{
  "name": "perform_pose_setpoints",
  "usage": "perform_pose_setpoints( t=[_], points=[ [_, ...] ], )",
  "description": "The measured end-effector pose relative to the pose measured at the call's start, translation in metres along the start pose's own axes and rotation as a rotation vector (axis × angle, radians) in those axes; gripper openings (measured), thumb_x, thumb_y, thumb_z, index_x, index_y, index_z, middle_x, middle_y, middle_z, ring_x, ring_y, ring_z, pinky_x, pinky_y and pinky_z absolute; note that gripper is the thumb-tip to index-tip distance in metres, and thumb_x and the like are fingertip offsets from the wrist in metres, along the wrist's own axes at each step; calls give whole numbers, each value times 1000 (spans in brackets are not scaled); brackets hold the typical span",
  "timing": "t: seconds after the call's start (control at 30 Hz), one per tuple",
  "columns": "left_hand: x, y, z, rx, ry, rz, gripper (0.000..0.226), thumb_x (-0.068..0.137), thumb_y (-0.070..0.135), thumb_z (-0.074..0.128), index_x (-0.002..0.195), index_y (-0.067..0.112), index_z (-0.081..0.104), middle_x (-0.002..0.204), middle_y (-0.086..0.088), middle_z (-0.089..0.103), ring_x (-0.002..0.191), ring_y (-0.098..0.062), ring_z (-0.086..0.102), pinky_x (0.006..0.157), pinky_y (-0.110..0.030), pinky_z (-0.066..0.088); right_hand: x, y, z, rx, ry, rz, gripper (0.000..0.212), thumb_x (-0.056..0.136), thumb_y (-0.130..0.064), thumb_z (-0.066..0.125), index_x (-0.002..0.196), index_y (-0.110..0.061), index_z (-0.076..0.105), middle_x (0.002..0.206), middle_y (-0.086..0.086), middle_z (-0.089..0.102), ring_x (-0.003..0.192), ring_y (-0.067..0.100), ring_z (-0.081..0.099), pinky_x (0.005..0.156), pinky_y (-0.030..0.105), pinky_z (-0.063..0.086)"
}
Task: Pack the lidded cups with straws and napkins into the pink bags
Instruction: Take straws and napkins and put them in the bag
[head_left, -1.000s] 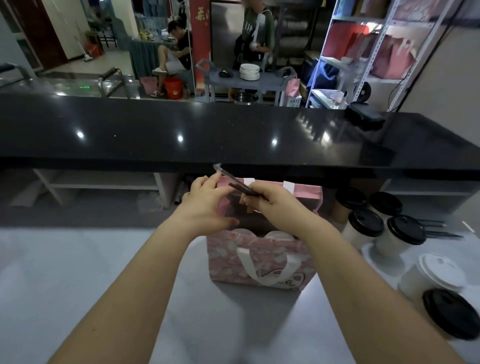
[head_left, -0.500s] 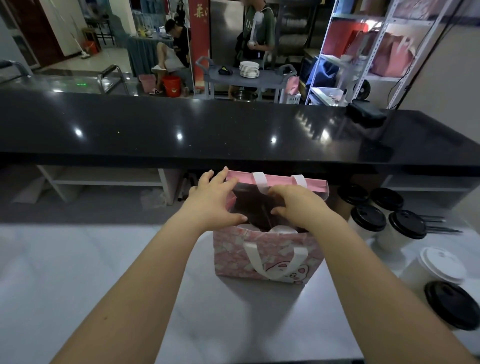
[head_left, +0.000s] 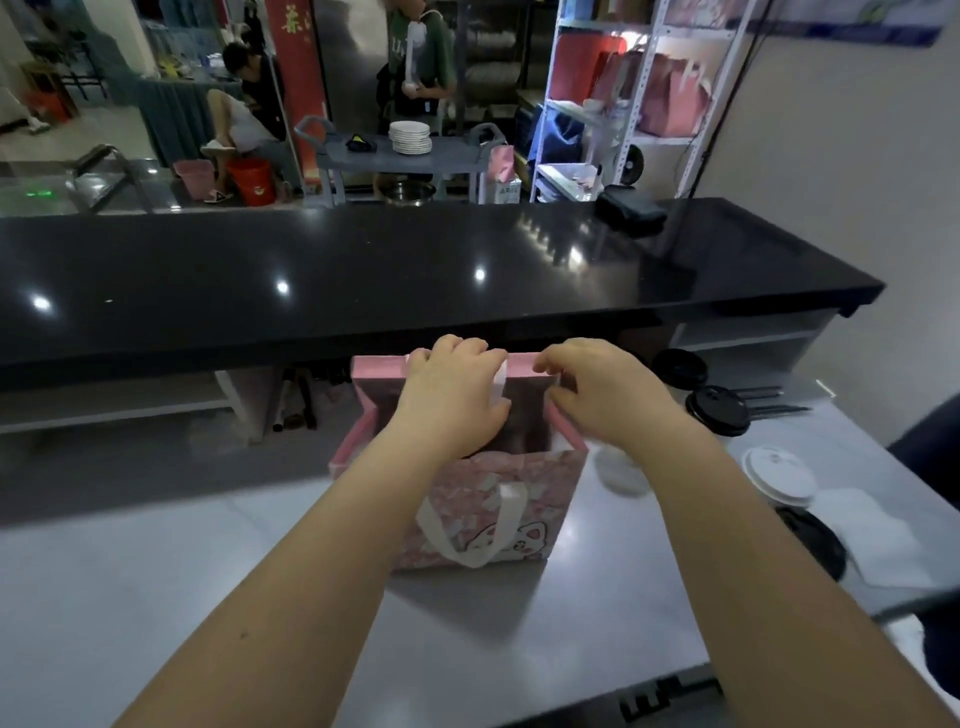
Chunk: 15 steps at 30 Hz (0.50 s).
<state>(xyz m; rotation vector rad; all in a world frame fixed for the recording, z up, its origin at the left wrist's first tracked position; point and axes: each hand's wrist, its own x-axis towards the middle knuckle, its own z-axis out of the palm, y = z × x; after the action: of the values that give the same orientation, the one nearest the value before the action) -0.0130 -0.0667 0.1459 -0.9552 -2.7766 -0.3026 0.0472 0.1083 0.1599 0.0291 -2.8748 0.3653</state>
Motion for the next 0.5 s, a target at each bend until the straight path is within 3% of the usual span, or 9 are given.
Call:
perform_pose_setpoints(
  t=[0.13, 0.4, 0.5],
  points=[
    [30, 51, 6, -31, -1, 118, 52, 91, 41, 56, 140, 27, 47, 140, 2, 50, 130, -24, 40, 103, -46, 32, -26, 43, -24, -156, 19, 65, 29, 88, -21, 62, 117, -23, 64, 110, -2, 63, 105, 22, 53, 87, 37, 44],
    [59, 179, 53, -65, -79, 321, 43, 88, 48, 55, 125, 27, 55, 122, 6, 57, 114, -23, 48, 91, -41, 36, -101, 143, -57, -209, 23, 253, 22, 89, -22, 60, 110, -22, 63, 105, -1, 62, 102, 24, 51, 85, 38, 43],
    [65, 227, 77, -72, -136, 344, 47, 90, 43, 52, 133, 26, 50, 129, 4, 55, 120, -24, 45, 95, -41, 35, -130, 185, -63, -179, -23, 322, 28, 89, -24, 63, 117, -24, 61, 116, -3, 61, 112, 22, 50, 93, 34, 40]
  ],
)
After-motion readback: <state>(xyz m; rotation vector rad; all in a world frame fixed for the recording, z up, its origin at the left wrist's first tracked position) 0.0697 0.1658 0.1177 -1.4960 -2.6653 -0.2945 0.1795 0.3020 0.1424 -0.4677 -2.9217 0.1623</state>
